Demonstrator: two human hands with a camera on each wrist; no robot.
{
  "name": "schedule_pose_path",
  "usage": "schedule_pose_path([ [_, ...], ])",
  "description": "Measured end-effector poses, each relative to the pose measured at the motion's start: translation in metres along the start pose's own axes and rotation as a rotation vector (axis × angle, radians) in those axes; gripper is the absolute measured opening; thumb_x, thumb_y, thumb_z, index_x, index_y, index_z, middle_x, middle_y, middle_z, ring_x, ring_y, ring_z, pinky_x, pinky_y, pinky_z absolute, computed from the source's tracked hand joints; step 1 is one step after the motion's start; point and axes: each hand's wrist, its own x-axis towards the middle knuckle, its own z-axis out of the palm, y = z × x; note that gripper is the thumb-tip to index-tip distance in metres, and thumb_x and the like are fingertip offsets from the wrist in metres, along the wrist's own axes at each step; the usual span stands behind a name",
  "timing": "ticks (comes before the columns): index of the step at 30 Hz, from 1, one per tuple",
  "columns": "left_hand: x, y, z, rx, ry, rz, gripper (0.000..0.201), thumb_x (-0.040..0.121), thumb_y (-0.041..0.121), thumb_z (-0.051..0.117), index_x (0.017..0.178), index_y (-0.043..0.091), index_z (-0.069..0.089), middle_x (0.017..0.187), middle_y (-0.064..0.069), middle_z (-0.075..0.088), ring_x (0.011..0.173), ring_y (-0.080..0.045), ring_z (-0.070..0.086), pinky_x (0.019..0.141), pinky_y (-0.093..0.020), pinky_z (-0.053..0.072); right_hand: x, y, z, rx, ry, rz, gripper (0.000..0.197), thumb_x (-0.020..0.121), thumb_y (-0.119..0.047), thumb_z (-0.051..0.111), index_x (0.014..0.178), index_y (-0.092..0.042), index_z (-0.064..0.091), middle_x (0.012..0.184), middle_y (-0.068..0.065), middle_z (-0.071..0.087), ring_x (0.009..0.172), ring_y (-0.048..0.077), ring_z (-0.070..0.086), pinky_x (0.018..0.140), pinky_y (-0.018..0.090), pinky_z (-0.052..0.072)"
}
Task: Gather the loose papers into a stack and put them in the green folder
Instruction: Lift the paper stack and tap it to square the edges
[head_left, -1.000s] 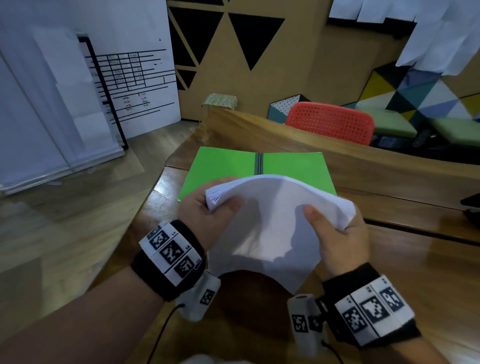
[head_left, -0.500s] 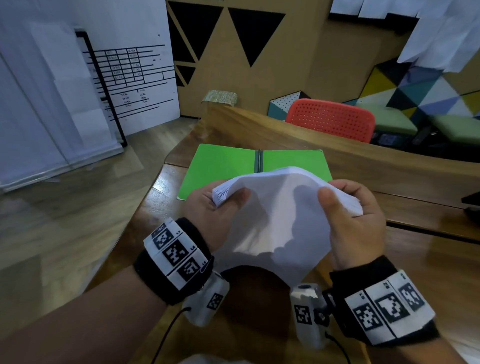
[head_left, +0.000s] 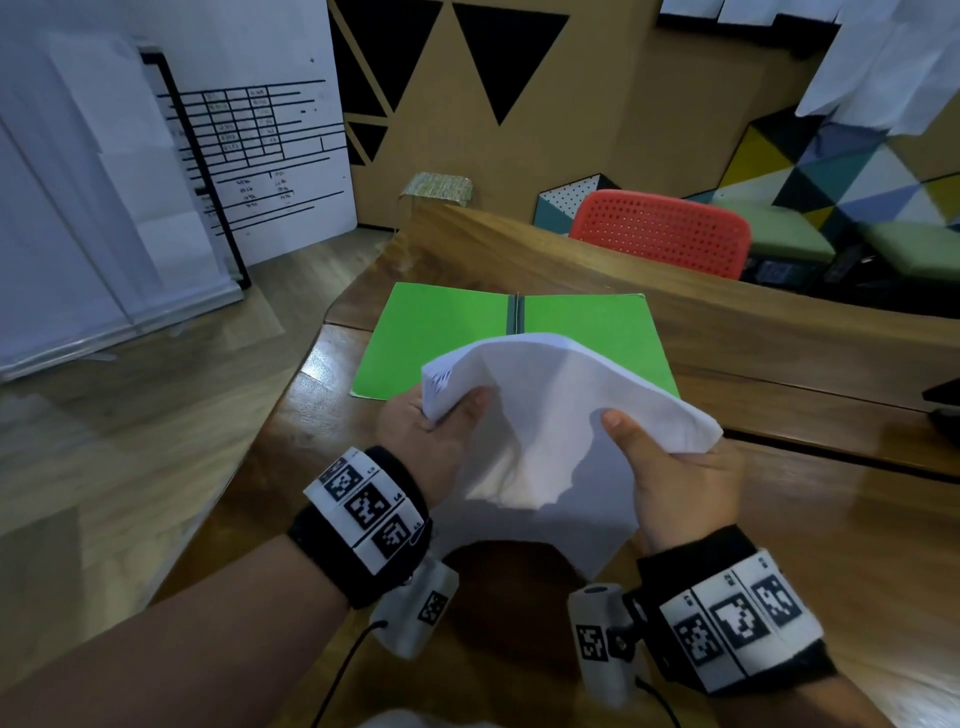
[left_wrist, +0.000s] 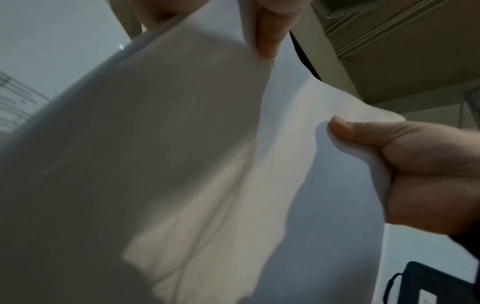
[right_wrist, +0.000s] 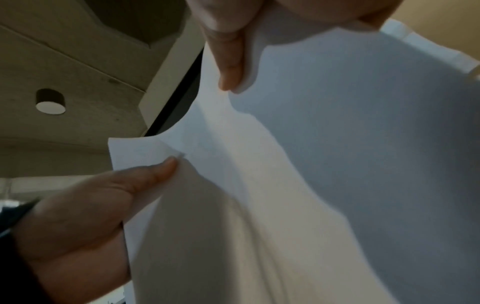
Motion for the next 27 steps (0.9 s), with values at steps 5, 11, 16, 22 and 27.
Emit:
schedule_pose_path([
  [5,0.003,-0.005,0.001,-0.023,0.017,-0.006,0.026,0.082,0.025,0.067,0.058,0.021,0.060,0.058,0.006,0.060,0.053,-0.008,0.054,0.043,-0.010,0.043,0.003,0.006,-0.001,0.002,-0.017,0.013,0.019,0.065,-0.007,0.082,0.066,-0.026,0.078,0.072,-0.006,0.076,0.084,0.031,0.071,0.085,0.056,0.055],
  [11,0.003,-0.013,0.004,0.035,0.025,0.003,0.028,0.079,0.018,0.071,0.056,0.025,0.057,0.056,0.013,0.057,0.040,0.009,0.053,0.041,-0.009,0.040,0.005,0.009,-0.005,0.085,-0.151,0.036,0.043,0.036,-0.041,0.090,0.073,-0.024,0.077,0.080,-0.008,0.077,0.086,0.020,0.072,0.079,0.035,0.059],
  [16,0.001,-0.020,0.005,0.073,0.017,-0.079,0.030,0.080,0.018,0.070,0.056,0.022,0.053,0.056,0.009,0.052,0.042,-0.001,0.052,0.039,-0.003,0.039,0.012,0.017,-0.007,0.041,-0.172,0.089,0.036,0.066,0.010,0.074,0.080,-0.023,0.066,0.067,-0.017,0.074,0.081,0.018,0.066,0.080,0.032,0.055],
  [22,0.003,-0.038,0.005,0.089,0.031,-0.145,0.020,0.075,0.021,0.074,0.062,0.020,0.059,0.061,0.010,0.057,0.052,0.000,0.054,0.042,-0.007,0.044,0.013,0.021,-0.011,0.037,-0.193,0.086,0.039,0.048,-0.008,0.082,0.079,-0.023,0.066,0.068,-0.014,0.074,0.066,-0.003,0.069,0.065,0.014,0.057],
  [27,0.002,-0.050,0.012,0.074,0.050,-0.262,0.022,0.072,0.020,0.077,0.087,0.006,0.068,0.078,-0.008,0.066,0.071,-0.020,0.058,0.067,-0.025,0.044,0.020,0.029,-0.014,0.034,-0.170,0.104,0.031,0.063,0.000,0.080,0.080,-0.022,0.067,0.078,-0.009,0.074,0.077,0.005,0.068,0.074,0.021,0.058],
])
